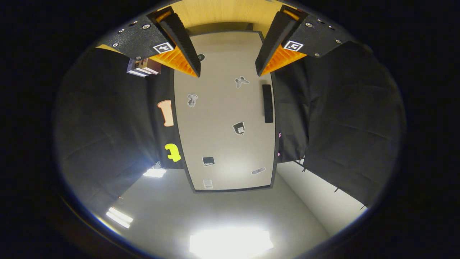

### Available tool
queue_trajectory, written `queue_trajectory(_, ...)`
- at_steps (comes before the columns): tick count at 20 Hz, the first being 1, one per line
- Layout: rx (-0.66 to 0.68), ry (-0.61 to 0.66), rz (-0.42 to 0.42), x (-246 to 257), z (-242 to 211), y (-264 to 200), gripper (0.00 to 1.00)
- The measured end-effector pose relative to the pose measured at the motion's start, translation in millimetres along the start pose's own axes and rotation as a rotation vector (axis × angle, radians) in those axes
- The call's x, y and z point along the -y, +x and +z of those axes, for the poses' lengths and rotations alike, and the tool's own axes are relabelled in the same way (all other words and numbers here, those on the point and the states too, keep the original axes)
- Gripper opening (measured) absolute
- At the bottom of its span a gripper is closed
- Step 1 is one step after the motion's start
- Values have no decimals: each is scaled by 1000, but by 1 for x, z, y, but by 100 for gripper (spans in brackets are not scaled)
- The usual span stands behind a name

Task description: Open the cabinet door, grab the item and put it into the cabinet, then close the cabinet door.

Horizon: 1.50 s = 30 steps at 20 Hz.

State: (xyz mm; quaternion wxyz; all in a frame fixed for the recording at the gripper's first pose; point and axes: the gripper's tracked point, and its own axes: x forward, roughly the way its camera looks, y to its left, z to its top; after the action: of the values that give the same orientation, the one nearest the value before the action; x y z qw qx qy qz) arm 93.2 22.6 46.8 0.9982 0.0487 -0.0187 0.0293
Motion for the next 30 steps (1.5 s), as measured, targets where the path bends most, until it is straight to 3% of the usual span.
queue_trajectory(10, 8, 14, 121, -77, 35, 98, 94)
queue_trajectory(18, -112, 23, 141, -115, 13, 175, 89)
queue_trajectory(20, -120, -16, 131, -119, 7, 192, 83)
queue_trajectory(27, -203, -32, 94, -122, -15, 222, 40)
queue_trajectory(30, -214, -42, 94, -122, -17, 222, 34)
